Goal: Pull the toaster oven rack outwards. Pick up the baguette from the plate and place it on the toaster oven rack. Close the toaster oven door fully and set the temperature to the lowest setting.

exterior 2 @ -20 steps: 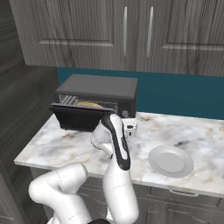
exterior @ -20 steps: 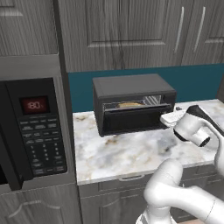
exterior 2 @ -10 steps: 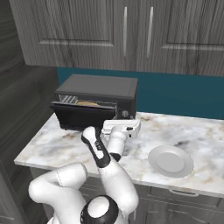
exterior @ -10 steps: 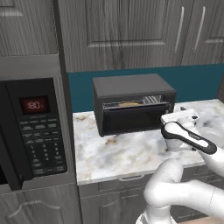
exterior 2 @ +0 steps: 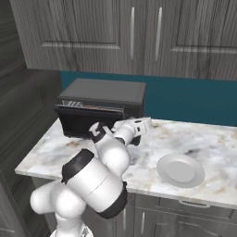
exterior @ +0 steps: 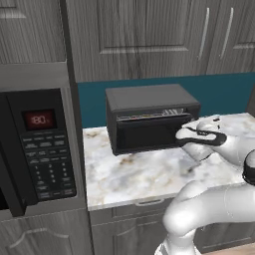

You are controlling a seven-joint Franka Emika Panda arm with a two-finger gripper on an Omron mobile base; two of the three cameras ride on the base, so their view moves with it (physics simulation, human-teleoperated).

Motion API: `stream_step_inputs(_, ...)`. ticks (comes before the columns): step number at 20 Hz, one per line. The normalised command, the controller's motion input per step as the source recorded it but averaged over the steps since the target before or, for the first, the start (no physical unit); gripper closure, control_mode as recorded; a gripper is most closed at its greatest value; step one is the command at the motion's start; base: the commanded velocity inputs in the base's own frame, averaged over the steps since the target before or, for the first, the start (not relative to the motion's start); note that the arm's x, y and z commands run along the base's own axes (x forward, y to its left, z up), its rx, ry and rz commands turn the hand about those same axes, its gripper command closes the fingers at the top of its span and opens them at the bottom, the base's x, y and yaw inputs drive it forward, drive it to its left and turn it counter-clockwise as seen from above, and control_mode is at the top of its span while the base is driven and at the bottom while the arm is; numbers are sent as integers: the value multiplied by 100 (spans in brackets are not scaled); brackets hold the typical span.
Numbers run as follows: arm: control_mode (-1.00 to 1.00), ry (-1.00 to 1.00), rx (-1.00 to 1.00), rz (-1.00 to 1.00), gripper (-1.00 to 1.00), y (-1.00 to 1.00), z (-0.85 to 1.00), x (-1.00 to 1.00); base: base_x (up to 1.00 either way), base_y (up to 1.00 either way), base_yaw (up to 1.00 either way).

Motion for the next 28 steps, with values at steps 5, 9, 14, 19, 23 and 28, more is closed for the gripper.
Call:
stream_step_inputs(5,-100,14,-8,-32,-100,86,23,25,0,0,0)
stream_step_inputs(9,-100,0,-5,-65,-100,67,2,0,0,0,0)
stream_step_inputs(14,-100,0,-8,-68,-100,82,5,28,0,0,0)
stream_step_inputs(19,-100,-6,-3,-48,-100,73,26,44,0,0,0)
stream_step_inputs(23,-100,-32,1,-23,-100,12,48,-6,0,0,0)
stream_step_inputs(28,-100,-28,10,-2,-100,-18,57,-71,0,0,0)
